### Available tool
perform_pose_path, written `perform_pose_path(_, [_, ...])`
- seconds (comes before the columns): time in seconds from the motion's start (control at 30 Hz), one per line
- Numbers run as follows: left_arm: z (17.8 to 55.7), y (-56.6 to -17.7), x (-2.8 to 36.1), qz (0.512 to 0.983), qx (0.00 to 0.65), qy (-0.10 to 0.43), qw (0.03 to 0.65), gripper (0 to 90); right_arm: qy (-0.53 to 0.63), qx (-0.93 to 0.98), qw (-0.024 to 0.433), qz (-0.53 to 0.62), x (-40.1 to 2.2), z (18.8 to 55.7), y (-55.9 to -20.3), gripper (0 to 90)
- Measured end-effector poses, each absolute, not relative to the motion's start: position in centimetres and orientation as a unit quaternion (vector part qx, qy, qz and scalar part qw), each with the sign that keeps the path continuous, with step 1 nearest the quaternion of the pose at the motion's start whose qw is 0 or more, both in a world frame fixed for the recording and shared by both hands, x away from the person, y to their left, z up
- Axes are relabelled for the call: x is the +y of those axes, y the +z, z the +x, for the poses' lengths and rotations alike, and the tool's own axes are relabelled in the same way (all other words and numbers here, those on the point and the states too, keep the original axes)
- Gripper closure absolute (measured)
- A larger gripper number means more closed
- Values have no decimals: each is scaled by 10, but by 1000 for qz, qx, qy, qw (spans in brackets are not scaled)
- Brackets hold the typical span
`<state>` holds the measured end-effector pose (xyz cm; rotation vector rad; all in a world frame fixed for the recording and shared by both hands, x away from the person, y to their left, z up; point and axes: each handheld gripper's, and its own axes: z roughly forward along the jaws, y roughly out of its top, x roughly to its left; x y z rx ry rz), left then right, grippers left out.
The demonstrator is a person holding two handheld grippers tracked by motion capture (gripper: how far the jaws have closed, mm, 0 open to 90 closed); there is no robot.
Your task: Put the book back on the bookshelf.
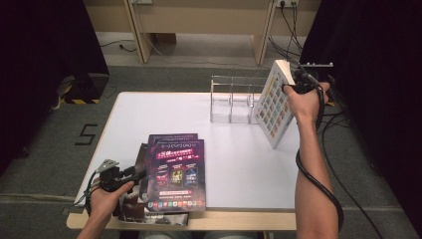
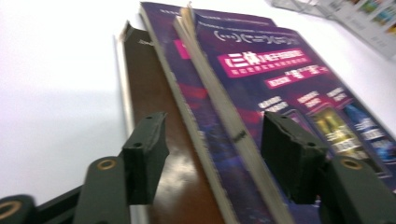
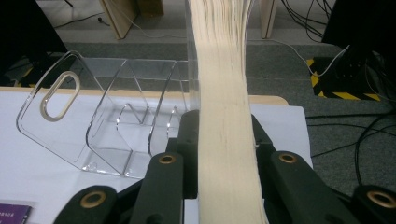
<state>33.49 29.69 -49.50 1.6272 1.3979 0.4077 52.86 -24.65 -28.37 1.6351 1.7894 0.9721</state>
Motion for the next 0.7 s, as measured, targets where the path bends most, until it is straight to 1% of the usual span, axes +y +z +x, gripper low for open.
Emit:
perform_pose_path(0.1, [335,-496,298,657,566,187,461,346,362,659,263,605,-246,528,-284,744])
perform_pose_path(0.3, [334,-495,300,646,564,208,470,338,368,649,261,612,-247,527,-284,744])
perform_pose_path(0.5, [333,-496,300,646,564,216,466,334,374,640,267,616,-244,525,-283,745])
perform_pose_path(0.7, [333,-495,300,647,563,215,467,334,389,626,286,612,-240,526,-273,745])
